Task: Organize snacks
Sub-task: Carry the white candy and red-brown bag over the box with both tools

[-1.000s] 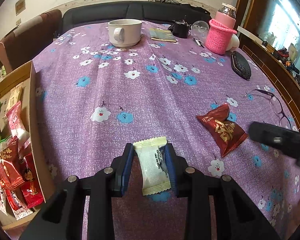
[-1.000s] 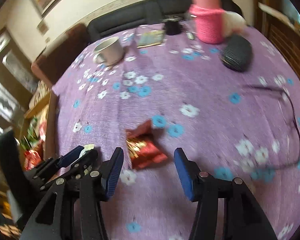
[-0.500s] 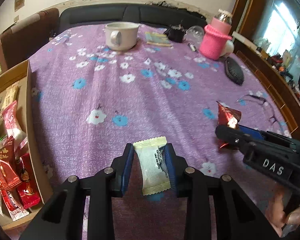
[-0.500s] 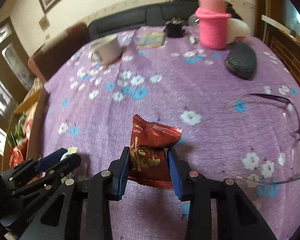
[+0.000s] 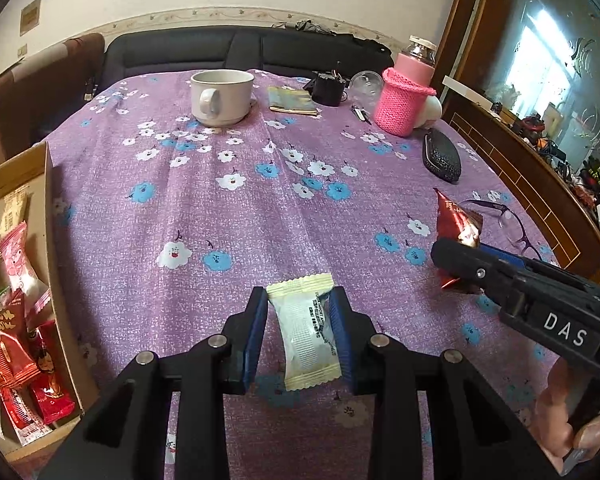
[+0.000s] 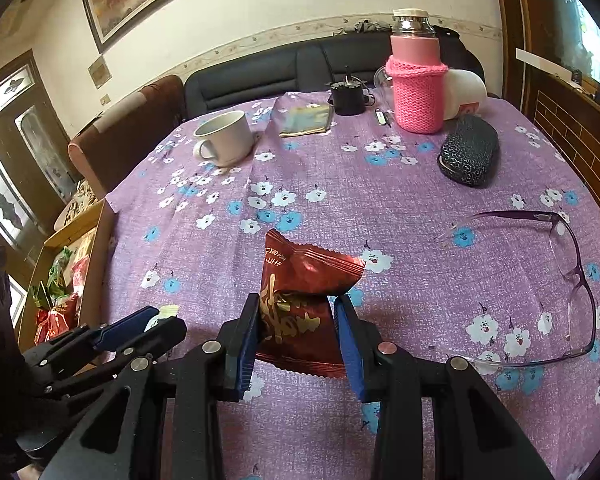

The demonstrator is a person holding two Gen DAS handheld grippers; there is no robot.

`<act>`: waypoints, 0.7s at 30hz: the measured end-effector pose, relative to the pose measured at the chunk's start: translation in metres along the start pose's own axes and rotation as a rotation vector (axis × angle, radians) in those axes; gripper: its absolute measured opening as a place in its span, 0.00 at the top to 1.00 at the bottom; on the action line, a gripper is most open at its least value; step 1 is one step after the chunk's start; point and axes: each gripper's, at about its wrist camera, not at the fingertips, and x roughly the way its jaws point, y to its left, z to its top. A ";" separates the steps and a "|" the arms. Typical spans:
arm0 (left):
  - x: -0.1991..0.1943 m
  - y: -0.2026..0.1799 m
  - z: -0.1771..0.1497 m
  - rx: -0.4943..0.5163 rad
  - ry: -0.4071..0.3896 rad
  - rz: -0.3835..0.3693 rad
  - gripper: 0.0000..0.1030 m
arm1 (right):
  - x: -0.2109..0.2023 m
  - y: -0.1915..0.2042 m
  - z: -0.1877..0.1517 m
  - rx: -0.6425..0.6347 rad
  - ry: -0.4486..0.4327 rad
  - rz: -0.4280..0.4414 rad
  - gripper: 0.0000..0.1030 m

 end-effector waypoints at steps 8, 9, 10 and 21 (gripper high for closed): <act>-0.005 -0.004 0.000 0.020 -0.030 0.017 0.70 | 0.001 0.009 -0.003 -0.035 -0.013 -0.015 0.61; -0.005 -0.004 0.001 0.020 -0.031 0.019 0.70 | 0.001 0.010 -0.004 -0.040 -0.014 -0.016 0.61; -0.006 -0.004 0.001 0.020 -0.032 0.021 0.70 | 0.001 0.010 -0.004 -0.042 -0.015 -0.019 0.61; -0.007 -0.002 0.003 0.011 -0.043 0.035 0.70 | 0.001 0.007 -0.002 -0.024 -0.024 -0.016 0.61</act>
